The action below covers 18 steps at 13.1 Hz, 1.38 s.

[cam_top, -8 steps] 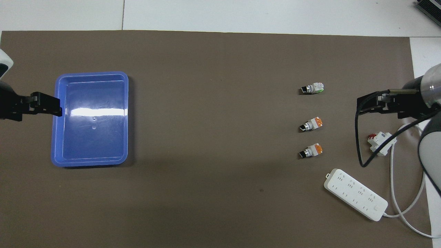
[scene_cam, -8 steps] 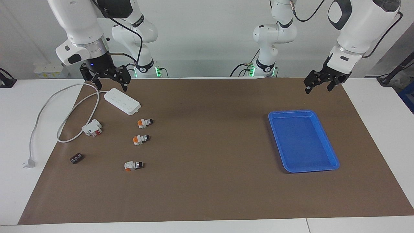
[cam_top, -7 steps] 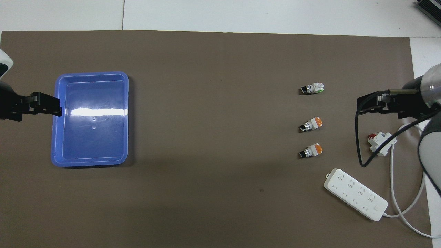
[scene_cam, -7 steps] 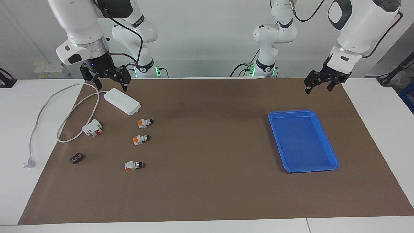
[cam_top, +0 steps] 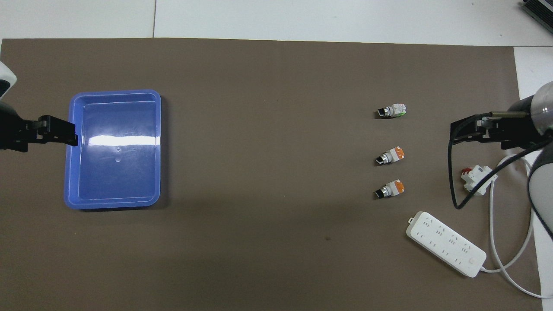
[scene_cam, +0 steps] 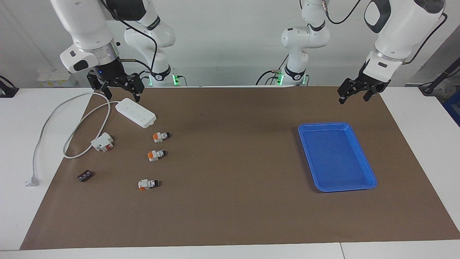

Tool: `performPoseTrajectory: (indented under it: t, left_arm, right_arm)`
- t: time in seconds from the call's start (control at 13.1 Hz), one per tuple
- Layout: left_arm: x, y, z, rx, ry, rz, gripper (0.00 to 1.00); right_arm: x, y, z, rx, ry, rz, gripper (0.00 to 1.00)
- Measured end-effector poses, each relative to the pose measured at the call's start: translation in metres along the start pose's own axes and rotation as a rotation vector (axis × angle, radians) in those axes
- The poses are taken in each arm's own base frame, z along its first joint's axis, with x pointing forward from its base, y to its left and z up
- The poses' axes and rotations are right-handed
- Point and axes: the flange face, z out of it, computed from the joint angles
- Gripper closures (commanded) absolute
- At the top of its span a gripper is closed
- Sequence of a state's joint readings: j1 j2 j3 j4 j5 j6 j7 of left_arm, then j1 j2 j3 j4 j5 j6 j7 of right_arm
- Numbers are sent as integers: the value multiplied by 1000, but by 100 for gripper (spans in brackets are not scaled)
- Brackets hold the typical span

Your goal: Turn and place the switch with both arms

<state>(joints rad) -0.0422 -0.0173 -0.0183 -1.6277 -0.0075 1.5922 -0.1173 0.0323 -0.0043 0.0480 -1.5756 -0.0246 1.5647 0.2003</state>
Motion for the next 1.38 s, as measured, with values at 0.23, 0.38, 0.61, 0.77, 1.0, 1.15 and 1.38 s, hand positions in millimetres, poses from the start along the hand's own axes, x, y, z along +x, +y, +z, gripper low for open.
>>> performPoseTrajectory:
  t: [0.23,0.38,0.61,0.77,1.0,1.15,1.38]
  left_arm:
    - [-3,6,-2,0,1,12,0]
    - [-7,11,0,2,-9,21,0]
    - [-10,10,1,2,-5,21,0]
    - [-11,10,5,3,-13,21,0]
    - [-15,19,10,-11,-25,35,0]
    - [-17,29,10,-14,-26,51,0]
    - [-18,31,10,-19,-26,55,0]
  right_arm:
    - [-1,-1,19,1,10,-35,0]
    - [-8,0,40,-2,3,-139,0]
    - [-25,2,62,-5,-3,-359,0]
    - [-35,3,67,-5,-12,-521,0]
    - [-46,4,79,0,-35,-834,0]
    - [-49,4,88,4,-34,-1075,0]
    - [-51,2,110,49,-23,-1388,0]
